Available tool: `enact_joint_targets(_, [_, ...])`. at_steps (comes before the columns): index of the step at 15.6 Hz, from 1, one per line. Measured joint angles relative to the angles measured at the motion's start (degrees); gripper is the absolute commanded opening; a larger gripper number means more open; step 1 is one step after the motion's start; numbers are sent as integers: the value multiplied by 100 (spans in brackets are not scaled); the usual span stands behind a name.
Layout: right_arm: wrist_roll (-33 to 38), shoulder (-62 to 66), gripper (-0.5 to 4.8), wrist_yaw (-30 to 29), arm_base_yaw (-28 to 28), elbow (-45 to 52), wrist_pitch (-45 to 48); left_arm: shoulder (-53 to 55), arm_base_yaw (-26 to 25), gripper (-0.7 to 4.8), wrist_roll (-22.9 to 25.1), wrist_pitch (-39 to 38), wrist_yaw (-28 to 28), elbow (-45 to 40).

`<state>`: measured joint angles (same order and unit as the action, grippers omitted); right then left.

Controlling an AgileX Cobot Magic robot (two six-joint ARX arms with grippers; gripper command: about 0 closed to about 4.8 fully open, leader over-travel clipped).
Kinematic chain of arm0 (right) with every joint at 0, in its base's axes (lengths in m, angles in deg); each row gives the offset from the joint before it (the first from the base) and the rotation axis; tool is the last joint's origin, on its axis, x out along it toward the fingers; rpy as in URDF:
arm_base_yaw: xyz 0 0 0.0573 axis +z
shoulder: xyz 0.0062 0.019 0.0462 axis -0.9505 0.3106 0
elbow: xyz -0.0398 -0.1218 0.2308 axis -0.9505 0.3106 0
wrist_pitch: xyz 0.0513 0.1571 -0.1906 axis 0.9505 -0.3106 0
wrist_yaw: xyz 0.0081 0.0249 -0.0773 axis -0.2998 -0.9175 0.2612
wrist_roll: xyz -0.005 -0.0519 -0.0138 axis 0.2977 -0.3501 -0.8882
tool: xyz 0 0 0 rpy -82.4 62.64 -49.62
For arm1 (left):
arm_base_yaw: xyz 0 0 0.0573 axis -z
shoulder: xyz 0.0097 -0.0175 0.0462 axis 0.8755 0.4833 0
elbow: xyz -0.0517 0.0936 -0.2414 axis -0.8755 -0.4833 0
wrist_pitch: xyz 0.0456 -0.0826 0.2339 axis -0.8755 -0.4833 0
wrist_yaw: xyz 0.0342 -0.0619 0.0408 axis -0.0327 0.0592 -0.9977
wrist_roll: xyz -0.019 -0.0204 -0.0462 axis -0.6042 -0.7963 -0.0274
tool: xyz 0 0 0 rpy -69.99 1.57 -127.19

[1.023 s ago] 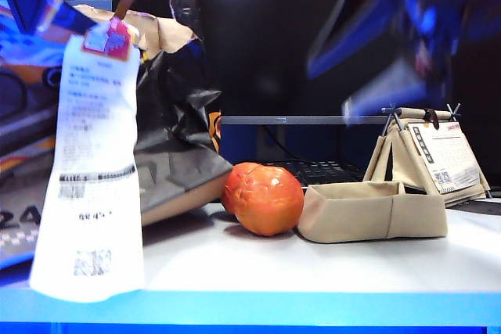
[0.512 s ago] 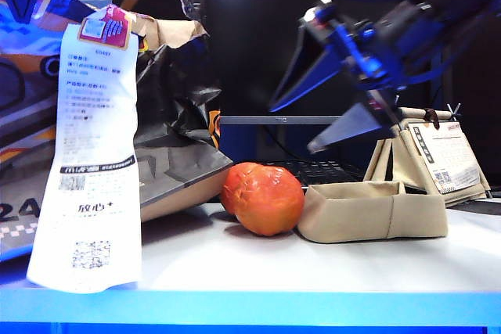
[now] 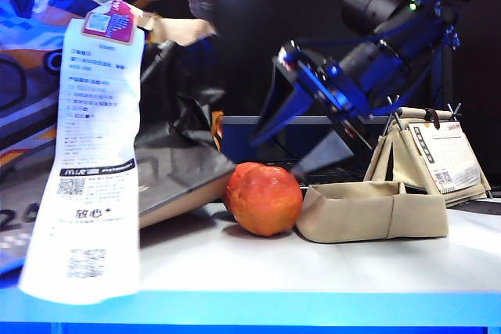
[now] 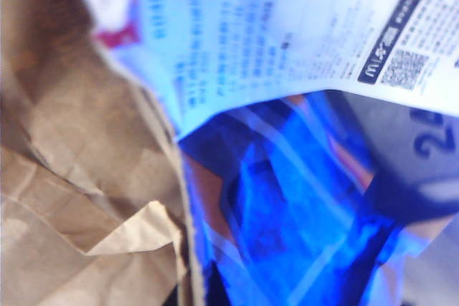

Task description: Open the paper bag and put two oranges into the paper bag.

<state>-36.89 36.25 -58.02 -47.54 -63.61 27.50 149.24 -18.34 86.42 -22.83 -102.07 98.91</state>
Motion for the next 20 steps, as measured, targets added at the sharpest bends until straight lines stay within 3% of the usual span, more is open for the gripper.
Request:
enact_joint_targets(5, [-199, 214, 436, 186, 4, 0, -42, 0, 284, -5, -33, -70, 79, 319])
enact_joint_targets(7, [-203, 304, 475, 188, 4, -2, 20, -2, 299, -6, -50, -72, 116, 581])
enact_joint_targets(9, [-201, 376, 477, 192, 9, 0, 44, -2, 317, -5, -83, -72, 153, 833])
enact_joint_targets(16, [-197, 765, 475, 330, 549, -11, 122, -2, 317, -6, -271, -72, 669, 994])
enact_joint_targets(18, [-201, 866, 429, 442, 654, -39, 136, -2, 317, -5, -271, -72, 669, 994])
enact_joint_targets(19, [-199, 876, 275, 466, 654, -44, 144, 0, 317, -6, -273, -72, 671, 994])
enact_joint_targets(20, [-197, 883, 191, 518, 649, -46, 151, -2, 317, -6, -273, -72, 671, 994])
